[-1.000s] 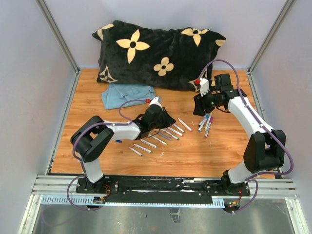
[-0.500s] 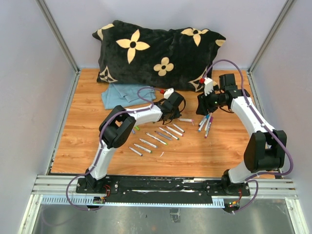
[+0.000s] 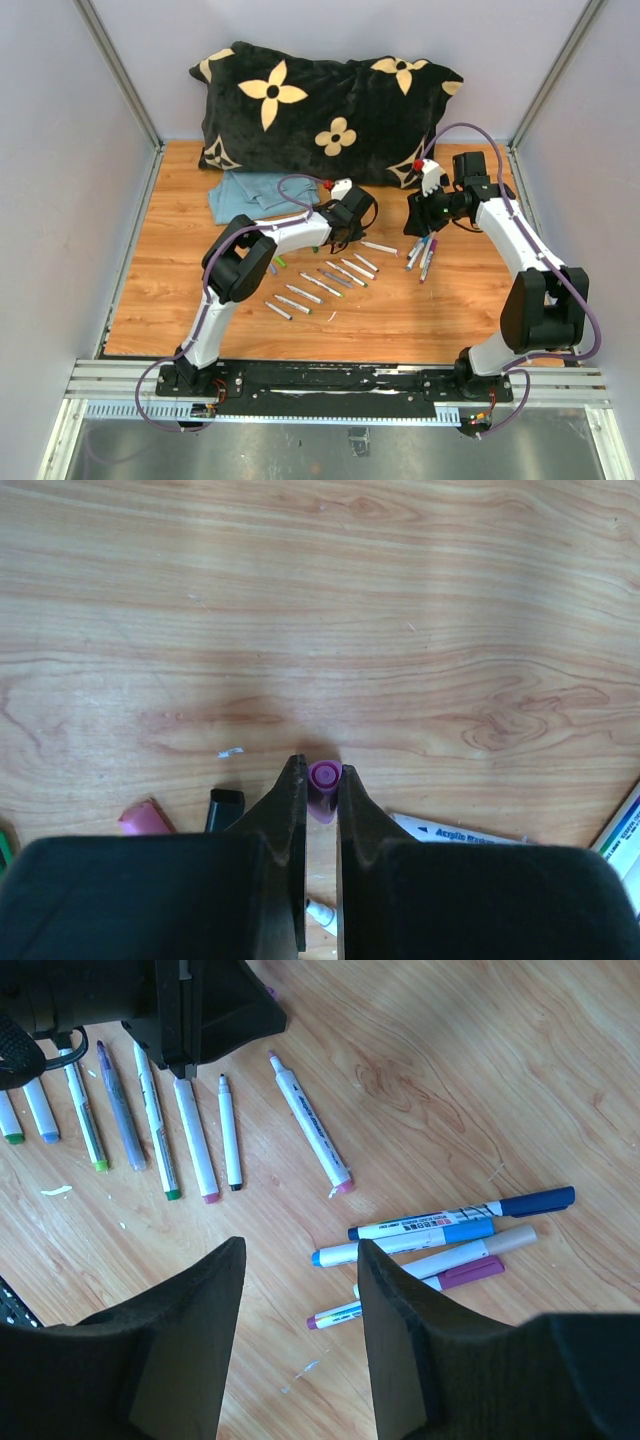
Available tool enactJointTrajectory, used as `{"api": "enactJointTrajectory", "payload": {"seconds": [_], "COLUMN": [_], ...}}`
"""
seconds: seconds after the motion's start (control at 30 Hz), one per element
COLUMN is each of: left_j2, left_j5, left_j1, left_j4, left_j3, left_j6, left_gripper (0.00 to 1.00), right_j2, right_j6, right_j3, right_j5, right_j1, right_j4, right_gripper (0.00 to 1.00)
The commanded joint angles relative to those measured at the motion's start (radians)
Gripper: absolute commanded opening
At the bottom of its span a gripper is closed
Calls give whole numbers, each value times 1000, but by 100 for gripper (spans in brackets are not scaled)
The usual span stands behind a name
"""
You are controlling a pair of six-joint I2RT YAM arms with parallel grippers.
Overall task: Open the pen caps
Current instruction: Place the pen cap at the center of the board.
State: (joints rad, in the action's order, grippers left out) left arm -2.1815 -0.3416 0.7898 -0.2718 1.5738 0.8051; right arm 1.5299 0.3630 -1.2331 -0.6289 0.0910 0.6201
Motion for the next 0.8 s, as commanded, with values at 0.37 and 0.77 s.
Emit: {"api": "enactJointTrajectory", "payload": {"seconds": [0.37,0.77], "left_j2": [19,194], "left_j5": [-30,3], "left_j1": [-17,-17], "left_j4": [-27,-14], "left_j3": [4,-64], "left_j6": [-21,-71], "left_gripper": [27,39], "right_j2": [65,53], "right_j6": [17,28], "right_j3": [4,6], "right_j5": [-31,30], "right_j1": [-11,-11], "right_j4": [42,49], "right_gripper": [49,49]}}
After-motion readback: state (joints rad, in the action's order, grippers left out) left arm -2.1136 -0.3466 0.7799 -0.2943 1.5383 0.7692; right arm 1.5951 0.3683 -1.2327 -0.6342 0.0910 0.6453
